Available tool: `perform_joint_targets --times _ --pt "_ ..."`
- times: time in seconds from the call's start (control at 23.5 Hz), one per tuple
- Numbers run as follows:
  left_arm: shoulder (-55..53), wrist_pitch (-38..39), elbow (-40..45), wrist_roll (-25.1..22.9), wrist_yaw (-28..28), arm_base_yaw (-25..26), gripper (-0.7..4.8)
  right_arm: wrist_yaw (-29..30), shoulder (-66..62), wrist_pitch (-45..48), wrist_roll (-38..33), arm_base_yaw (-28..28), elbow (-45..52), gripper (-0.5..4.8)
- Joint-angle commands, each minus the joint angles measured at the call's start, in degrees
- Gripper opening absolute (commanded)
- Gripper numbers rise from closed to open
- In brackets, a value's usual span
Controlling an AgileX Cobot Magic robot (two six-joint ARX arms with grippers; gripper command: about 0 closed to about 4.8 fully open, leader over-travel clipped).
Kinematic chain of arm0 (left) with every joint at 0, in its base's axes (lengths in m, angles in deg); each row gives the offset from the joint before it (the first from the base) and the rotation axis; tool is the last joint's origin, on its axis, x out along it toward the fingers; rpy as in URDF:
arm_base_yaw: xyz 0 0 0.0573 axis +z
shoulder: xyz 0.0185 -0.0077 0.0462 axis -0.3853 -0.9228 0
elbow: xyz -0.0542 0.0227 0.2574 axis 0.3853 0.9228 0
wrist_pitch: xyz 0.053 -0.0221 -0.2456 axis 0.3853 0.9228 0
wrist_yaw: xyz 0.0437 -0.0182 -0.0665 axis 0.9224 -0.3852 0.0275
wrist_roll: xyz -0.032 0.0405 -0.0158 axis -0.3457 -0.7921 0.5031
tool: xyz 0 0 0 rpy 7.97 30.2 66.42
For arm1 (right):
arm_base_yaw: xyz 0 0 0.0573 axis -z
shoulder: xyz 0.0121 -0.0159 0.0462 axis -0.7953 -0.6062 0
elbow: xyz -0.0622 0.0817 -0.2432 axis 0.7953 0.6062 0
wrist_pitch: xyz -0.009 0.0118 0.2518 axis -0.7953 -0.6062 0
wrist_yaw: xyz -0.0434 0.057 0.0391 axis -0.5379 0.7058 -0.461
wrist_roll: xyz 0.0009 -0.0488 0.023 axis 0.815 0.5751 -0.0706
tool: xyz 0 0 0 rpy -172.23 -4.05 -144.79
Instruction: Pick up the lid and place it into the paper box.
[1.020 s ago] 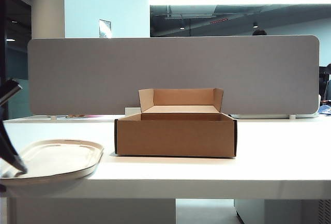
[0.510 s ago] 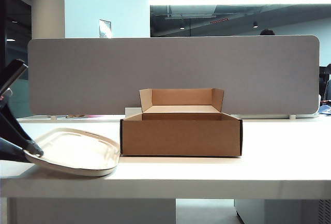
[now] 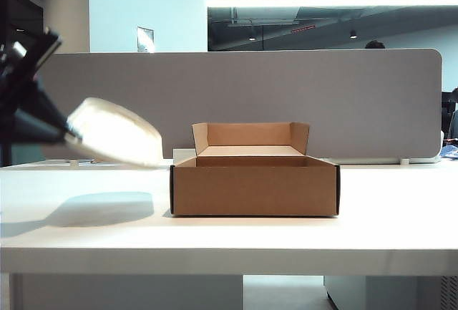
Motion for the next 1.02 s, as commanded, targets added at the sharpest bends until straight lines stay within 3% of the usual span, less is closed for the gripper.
perform_joint_targets --times 0.04,0.17,0.3,0.43,0.55,0.77,1.02 --pt "-0.02 -1.18 -4.87 -3.04 1.62 0.07 -0.06 0.11 0.09 0.57 -0.15 0.04 0.33 -0.01" --pt "-0.48 -1.77 -8.13 -5.55 2.51 -2.19 -0.06 0.09 0.09 0.57 -0.15 0.04 0.33 -0.01" --pt "-2.8 -1.75 -11.65 -12.96 5.77 -9.68 -0.06 0.04 0.09 0.59 -0.15 0.04 0.33 -0.01" --pt "-6.43 -1.75 -14.34 -14.8 7.87 -14.19 -0.06 0.07 0.09 0.57 -0.15 0.04 0.33 -0.01" --pt "-10.99 -1.68 -17.38 -18.69 8.26 -16.28 -0.06 0.13 0.09 0.57 -0.15 0.02 0.35 -0.01" --pt "-16.68 0.68 -22.58 -16.65 8.22 -17.44 -0.06 0.09 0.09 0.52 -0.15 0.04 0.33 -0.01" --pt "-22.05 -0.07 -25.27 -21.31 8.41 -19.08 -0.06 0.11 0.09 0.55 -0.15 0.04 0.33 -0.01"
